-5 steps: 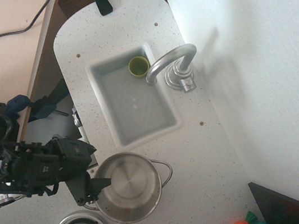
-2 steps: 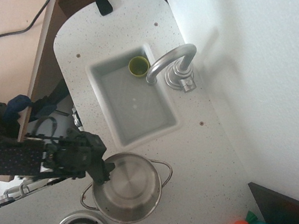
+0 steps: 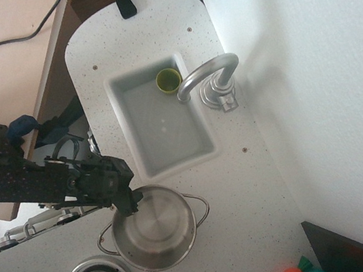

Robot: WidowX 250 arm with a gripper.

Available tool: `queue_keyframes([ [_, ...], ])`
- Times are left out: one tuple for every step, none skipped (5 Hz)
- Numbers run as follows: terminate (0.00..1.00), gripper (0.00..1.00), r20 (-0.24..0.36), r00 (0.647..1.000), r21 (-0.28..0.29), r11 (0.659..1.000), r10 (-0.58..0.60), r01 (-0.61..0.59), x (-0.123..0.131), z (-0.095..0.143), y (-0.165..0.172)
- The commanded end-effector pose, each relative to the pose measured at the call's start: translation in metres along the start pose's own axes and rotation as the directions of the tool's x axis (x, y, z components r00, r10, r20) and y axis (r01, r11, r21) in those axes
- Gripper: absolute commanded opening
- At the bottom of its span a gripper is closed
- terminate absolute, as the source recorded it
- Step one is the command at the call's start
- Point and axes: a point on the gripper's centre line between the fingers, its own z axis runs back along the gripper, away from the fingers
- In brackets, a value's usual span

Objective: Pick up pot

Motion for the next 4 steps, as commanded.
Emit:
queue_keyframes([
  [0.00, 1.00, 0.024, 0.999, -0.005, 1.000, 0.022, -0.022, -0.002, -0.002, -0.003],
  [0.00, 1.00, 0.027, 0.997, 0.007, 0.998, 0.070, -0.070, -0.004, -0.016, 0.002],
  [0.00, 1.00, 0.048, 0.998, -0.009, 0.999, 0.043, -0.043, -0.010, -0.030, -0.008],
  [0.00, 1.00, 0.013, 1.000, -0.016, 1.000, -0.007, 0.007, -0.011, -0.043, -0.021],
])
